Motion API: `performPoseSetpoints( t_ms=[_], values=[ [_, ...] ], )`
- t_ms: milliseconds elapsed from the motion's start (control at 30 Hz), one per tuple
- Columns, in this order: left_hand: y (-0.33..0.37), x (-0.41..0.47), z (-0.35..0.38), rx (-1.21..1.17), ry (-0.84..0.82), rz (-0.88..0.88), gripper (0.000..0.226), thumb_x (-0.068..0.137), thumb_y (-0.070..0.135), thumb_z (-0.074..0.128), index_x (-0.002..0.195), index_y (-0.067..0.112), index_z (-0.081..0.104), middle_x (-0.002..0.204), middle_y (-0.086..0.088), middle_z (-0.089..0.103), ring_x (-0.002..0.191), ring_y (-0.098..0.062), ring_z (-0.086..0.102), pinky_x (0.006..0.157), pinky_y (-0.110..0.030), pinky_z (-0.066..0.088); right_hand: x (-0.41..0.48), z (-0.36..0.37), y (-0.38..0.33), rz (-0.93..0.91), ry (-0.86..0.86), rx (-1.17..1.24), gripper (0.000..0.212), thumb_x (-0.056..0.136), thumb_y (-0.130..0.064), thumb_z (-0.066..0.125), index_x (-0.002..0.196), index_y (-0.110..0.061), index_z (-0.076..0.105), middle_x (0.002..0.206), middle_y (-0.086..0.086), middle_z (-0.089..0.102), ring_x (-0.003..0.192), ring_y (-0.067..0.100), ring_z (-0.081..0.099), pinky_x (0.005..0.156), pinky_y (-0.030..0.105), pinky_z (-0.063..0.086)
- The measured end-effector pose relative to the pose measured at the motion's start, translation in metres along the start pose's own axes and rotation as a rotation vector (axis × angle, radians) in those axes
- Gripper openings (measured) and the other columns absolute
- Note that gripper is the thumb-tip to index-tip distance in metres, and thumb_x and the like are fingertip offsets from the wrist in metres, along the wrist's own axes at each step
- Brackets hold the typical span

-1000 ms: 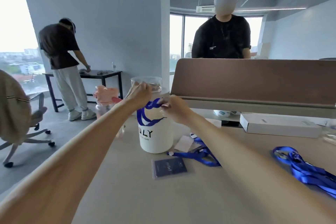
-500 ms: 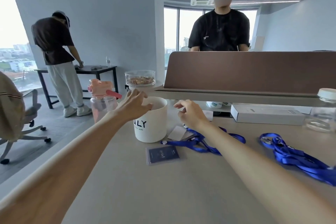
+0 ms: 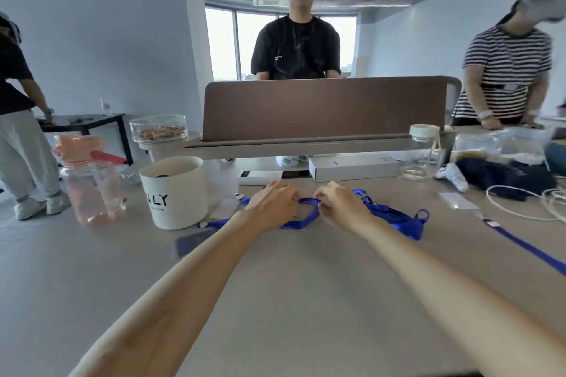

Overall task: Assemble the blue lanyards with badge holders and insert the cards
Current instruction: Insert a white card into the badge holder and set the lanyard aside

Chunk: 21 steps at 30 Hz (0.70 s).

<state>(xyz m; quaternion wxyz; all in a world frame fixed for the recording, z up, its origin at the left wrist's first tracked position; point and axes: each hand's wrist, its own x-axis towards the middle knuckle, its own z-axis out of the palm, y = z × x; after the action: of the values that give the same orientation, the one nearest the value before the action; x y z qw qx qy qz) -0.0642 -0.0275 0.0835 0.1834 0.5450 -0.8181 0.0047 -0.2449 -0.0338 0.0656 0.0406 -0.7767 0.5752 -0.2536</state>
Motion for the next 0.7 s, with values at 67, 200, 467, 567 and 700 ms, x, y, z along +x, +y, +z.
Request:
performPoseSetpoints(
  t_ms=[67, 200, 467, 567, 700],
  values=[
    [0.027, 0.01, 0.026, -0.016, -0.06, 0.029, 0.027, 0.094, 0.022, 0.041, 0.111, 0.013, 0.061, 0.121, -0.007, 0.056, 0.118, -0.025, 0.047, 0.092, -0.04, 0.045, -0.022, -0.009, 0.033, 0.062, -0.028, -0.146, 0.041, 0.09, -0.014, 0.052, 0.13, -0.019, 0.058, 0.134, 0.008, 0.051, 0.125, 0.029, 0.044, 0.096, 0.038, 0.043],
    [0.071, 0.02, 0.069, -0.156, -0.144, 0.045, 0.038, 0.095, 0.025, 0.036, 0.125, 0.011, 0.055, 0.129, -0.005, 0.05, 0.124, -0.024, 0.044, 0.097, -0.037, 0.039, -0.066, -0.007, 0.083, 0.204, -0.174, -0.279, 0.052, 0.094, -0.026, 0.044, 0.145, -0.021, 0.037, 0.149, 0.003, 0.037, 0.134, 0.031, 0.031, 0.107, 0.047, 0.032],
    [0.104, 0.039, 0.134, -0.375, 0.065, -0.067, 0.045, 0.091, 0.013, 0.046, 0.136, 0.016, 0.042, 0.139, -0.006, 0.045, 0.127, -0.027, 0.038, 0.107, -0.039, 0.032, -0.08, 0.008, 0.124, 0.23, 0.116, -0.052, 0.037, 0.094, -0.048, 0.044, 0.106, -0.018, 0.062, 0.11, 0.001, 0.06, 0.111, 0.023, 0.05, 0.095, 0.037, 0.042],
    [0.087, 0.057, 0.137, -0.438, 0.152, -0.203, 0.041, 0.091, 0.008, 0.046, 0.131, 0.011, 0.044, 0.133, -0.009, 0.047, 0.125, -0.029, 0.038, 0.103, -0.039, 0.034, -0.07, 0.005, 0.137, 0.325, 0.147, 0.02, 0.048, 0.098, -0.05, 0.037, 0.103, -0.011, 0.063, 0.108, 0.008, 0.055, 0.108, 0.026, 0.049, 0.096, 0.038, 0.04],
    [0.082, 0.069, 0.142, -0.27, 0.037, -0.168, 0.04, 0.095, 0.023, 0.042, 0.135, 0.03, 0.049, 0.14, 0.001, 0.044, 0.131, -0.025, 0.033, 0.107, -0.043, 0.027, -0.054, 0.007, 0.148, 0.378, 0.149, 0.046, 0.048, 0.1, -0.047, 0.034, 0.108, -0.007, 0.059, 0.114, 0.014, 0.051, 0.109, 0.029, 0.048, 0.097, 0.037, 0.04]
  ],
)
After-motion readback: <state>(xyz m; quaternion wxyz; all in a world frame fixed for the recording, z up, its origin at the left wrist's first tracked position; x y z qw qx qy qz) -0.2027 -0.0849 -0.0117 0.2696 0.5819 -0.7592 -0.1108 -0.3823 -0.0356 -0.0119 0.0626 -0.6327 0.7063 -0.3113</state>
